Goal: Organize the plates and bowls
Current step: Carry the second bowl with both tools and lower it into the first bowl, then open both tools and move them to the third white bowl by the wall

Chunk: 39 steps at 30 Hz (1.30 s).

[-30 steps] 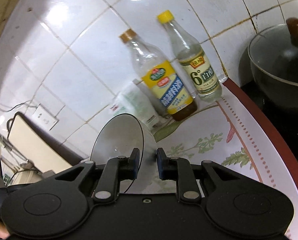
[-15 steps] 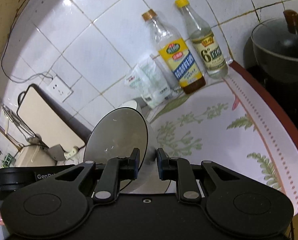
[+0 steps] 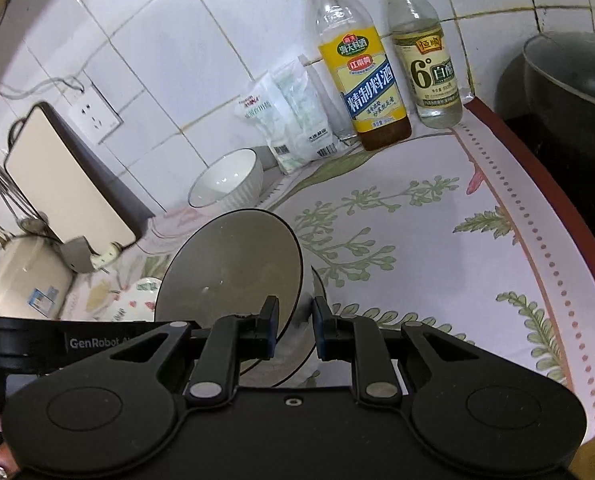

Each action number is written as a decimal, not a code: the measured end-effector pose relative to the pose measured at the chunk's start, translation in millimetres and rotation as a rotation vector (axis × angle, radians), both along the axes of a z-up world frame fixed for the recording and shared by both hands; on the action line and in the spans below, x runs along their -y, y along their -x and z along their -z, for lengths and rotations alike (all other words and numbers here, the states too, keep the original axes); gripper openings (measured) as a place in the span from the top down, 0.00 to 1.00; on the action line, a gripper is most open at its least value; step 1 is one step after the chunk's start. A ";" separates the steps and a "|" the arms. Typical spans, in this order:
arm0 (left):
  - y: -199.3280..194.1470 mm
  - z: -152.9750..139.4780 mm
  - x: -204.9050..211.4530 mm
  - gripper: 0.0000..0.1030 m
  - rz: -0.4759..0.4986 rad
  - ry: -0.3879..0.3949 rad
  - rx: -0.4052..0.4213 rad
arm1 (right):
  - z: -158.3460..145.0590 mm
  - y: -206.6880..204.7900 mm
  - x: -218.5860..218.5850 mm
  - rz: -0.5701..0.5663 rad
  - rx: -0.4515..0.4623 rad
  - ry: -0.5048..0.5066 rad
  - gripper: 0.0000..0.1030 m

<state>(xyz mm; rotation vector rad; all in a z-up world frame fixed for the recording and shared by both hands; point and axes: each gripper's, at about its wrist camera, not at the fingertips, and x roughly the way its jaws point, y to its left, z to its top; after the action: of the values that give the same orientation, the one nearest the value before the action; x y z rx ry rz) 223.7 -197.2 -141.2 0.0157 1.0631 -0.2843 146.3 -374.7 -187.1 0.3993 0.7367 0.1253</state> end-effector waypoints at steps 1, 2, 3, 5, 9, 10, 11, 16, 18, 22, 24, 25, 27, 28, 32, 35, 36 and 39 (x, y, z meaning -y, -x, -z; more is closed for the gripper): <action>-0.6 1.8 0.6 0.88 0.001 -0.006 -0.002 | 0.2 -1.5 -2.5 -0.003 -0.004 0.017 0.79; -1.0 2.8 0.7 0.88 0.000 -0.008 -0.005 | 0.0 -2.6 -5.0 -0.006 -0.009 0.033 0.79; -1.8 4.5 0.2 0.88 -0.001 -0.007 -0.010 | -0.7 -3.0 -7.3 -0.008 -0.011 0.047 0.79; -3.2 7.8 -0.8 0.88 0.002 -0.004 -0.025 | -1.7 -3.9 -11.1 -0.016 -0.011 0.075 0.79; -4.1 12.9 -0.1 0.88 0.006 -0.015 -0.038 | -0.6 -6.6 -16.1 -0.025 -0.022 0.115 0.79; -3.3 13.1 0.8 0.88 0.009 -0.022 -0.035 | 0.3 -7.0 -17.2 -0.025 -0.024 0.122 0.79; -3.2 13.0 1.9 0.88 0.015 -0.032 -0.032 | 1.0 -7.3 -18.1 -0.026 -0.024 0.131 0.79; -5.4 12.5 7.0 0.87 0.042 -0.074 -0.028 | 4.8 -10.3 -25.4 -0.038 -0.028 0.195 0.80; -6.2 12.3 8.1 0.86 0.046 -0.083 -0.023 | 7.5 -11.1 -28.5 -0.042 -0.029 0.224 0.80; -5.8 13.1 10.8 0.86 0.050 -0.105 -0.020 | 8.5 -10.6 -36.1 -0.052 -0.019 0.292 0.80; -5.4 14.7 11.6 0.85 0.047 -0.115 -0.016 | 9.2 -10.6 -38.9 -0.051 -0.016 0.324 0.84; -5.5 15.2 11.3 0.85 0.047 -0.113 -0.017 | 9.3 -9.9 -40.3 -0.054 -0.009 0.341 0.84; -6.0 15.2 10.3 0.85 0.043 -0.105 -0.019 | 9.7 -9.3 -41.1 -0.054 -0.004 0.349 0.84; -6.5 14.6 9.7 0.85 0.040 -0.096 -0.023 | 10.1 -9.1 -40.7 -0.051 -0.003 0.347 0.84; -4.6 7.9 1.9 0.78 0.024 -0.046 -0.020 | 8.6 -4.8 -37.4 -0.029 -0.001 0.310 0.84; -0.4 -2.2 -8.9 0.66 0.030 0.048 -0.003 | 4.3 4.7 -40.2 -0.028 0.036 0.313 0.83; 1.6 -6.3 -12.6 0.66 0.038 0.067 0.007 | 2.0 9.4 -43.1 -0.031 0.065 0.340 0.83; 6.8 -16.2 -24.3 0.63 0.057 0.090 0.053 | -5.2 21.4 -49.6 -0.055 0.125 0.392 0.82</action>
<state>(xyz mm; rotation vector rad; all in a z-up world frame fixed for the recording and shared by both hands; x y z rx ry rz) 216.9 -172.9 -125.0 -0.0267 0.9974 -0.3809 124.9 -325.1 -181.8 -0.0031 0.6316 0.0544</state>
